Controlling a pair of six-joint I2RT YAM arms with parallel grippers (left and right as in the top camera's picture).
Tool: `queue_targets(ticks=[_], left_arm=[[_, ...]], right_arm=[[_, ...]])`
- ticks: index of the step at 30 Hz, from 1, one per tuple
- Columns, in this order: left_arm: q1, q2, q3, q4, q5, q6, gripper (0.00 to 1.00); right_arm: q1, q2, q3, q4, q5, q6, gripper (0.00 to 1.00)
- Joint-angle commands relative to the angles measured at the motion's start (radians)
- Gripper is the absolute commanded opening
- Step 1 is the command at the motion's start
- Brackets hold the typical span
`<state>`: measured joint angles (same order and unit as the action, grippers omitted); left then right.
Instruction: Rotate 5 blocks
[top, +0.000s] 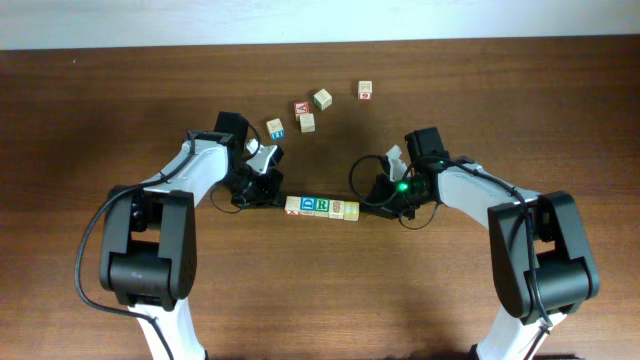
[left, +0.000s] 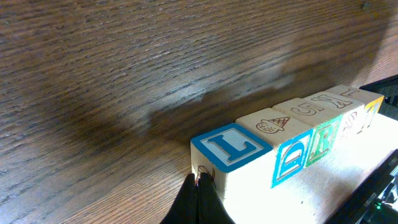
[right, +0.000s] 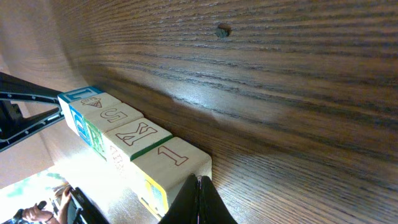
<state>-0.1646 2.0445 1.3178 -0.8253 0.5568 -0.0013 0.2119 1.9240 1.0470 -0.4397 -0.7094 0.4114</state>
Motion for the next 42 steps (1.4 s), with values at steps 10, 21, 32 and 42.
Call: queue_targets(ticks=[10,21,32,42], left_arm=[[-0.018,0.009,-0.009,0.006,0.043,-0.007,0.00],[-0.018,0.009,-0.009,0.006,0.043,-0.007,0.00],[-0.018,0.009,-0.009,0.006,0.051,-0.007,0.00],[-0.018,0.009,-0.009,0.006,0.077,-0.006,0.00]], right_arm=[[0.013,-0.033,0.041,0.005,-0.097,-0.014,0.04],[0.091,-0.033,0.127,-0.026,-0.091,-0.011,0.04],[0.122,-0.033,0.172,-0.064,-0.088,-0.011,0.04],[0.164,-0.033,0.216,-0.087,-0.088,-0.003,0.04]])
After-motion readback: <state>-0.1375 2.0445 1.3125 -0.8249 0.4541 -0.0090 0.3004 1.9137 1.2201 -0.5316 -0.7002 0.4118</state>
